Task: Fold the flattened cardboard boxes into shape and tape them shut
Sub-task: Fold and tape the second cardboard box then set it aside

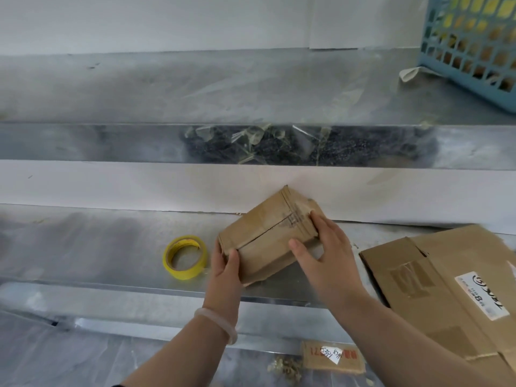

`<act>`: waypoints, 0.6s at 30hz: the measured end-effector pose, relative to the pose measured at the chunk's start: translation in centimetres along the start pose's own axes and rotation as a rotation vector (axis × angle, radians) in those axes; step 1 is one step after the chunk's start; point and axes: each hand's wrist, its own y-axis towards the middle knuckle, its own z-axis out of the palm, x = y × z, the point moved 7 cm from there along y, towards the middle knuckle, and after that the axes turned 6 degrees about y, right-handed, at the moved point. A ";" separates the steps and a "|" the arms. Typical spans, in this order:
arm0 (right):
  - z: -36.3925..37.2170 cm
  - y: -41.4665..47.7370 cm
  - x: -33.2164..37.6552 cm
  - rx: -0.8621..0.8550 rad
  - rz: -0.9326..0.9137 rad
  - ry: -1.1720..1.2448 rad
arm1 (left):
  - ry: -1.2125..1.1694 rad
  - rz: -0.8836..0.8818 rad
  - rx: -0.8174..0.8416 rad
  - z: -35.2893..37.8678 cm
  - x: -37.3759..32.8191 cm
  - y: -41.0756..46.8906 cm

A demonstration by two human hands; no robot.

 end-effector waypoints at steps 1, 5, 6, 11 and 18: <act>-0.1 -0.3 0.4 -0.013 -0.033 0.003 | -0.005 0.003 0.021 -0.2 -0.2 -0.2; 0.1 -2.0 0.9 -0.047 -0.127 0.048 | 0.081 0.053 0.080 -1.8 -0.3 -0.7; 0.2 -2.4 1.2 -0.066 -0.175 0.043 | 0.113 0.075 0.082 -2.4 -0.1 -0.7; 0.0 -3.6 3.5 -0.138 -0.524 -0.058 | 0.125 0.146 0.045 -3.8 0.7 -1.4; 0.9 -2.5 4.7 -0.030 -0.768 -0.265 | 0.558 0.231 0.069 -3.0 0.4 0.5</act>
